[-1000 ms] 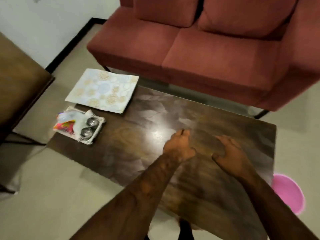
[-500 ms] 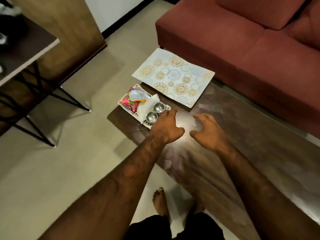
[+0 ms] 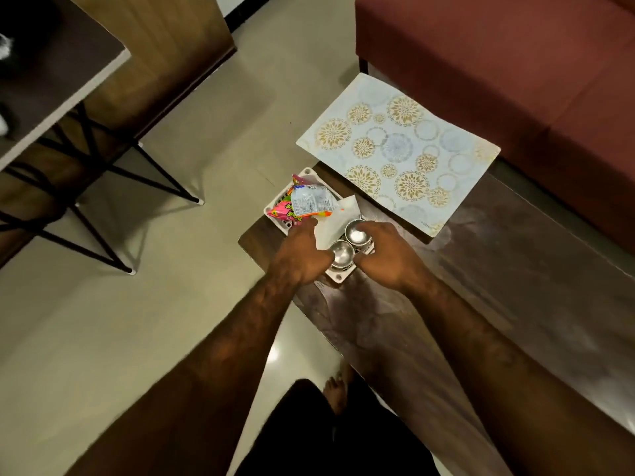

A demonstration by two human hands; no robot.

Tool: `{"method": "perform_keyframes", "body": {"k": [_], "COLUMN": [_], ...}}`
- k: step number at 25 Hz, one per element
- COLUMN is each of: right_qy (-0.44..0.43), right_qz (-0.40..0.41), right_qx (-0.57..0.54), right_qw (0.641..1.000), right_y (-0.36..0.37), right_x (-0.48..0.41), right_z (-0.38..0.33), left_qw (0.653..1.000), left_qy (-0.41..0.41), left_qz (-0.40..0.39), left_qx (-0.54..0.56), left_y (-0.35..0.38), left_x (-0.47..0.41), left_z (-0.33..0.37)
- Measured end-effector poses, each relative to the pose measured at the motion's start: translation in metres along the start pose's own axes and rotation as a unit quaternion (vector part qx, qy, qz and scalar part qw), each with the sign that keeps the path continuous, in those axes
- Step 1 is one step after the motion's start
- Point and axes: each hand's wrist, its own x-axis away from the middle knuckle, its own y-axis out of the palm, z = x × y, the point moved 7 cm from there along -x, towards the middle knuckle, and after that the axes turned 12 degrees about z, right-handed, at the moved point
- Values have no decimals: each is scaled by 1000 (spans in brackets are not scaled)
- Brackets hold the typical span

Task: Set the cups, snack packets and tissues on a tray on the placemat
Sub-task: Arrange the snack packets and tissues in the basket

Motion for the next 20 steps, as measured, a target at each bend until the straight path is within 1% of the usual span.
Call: {"method": "perform_keyframes", "body": {"k": [2, 6, 10, 13, 14, 15, 17, 19, 20], "right_qy": [9, 41, 72, 94, 88, 74, 42, 31, 34], "right_qz": [-23, -44, -32, -19, -19, -15, 10, 35, 41], "right_qx": [7, 21, 24, 13, 26, 49, 103, 139, 150], "right_qw": [1000, 998, 997, 995, 996, 996, 994, 989, 987], "right_y": [12, 28, 50, 75, 84, 92, 111, 124, 129], "right_x": [-20, -52, -87, -111, -117, -123, -140, -153, -158], "right_z": [-3, 0, -6, -15, -20, -26, -39, -49, -51], "left_qw": [999, 997, 998, 995, 995, 996, 997, 991, 986], "left_qy": [-23, -60, -56, -100, -98, -79, 1, 92, 123], "left_qz": [12, 5, -15, -24, -30, -42, -74, -95, -98], "left_qx": [20, 47, 33, 15, 18, 27, 22, -32, -57], "left_y": [-6, -10, -14, -18, -18, -16, -10, -3, 0], "left_x": [-23, -64, -121, -163, -173, -181, -195, -200, -201], "left_z": [-9, -27, -46, -67, -72, -73, -71, -73, -74]}}
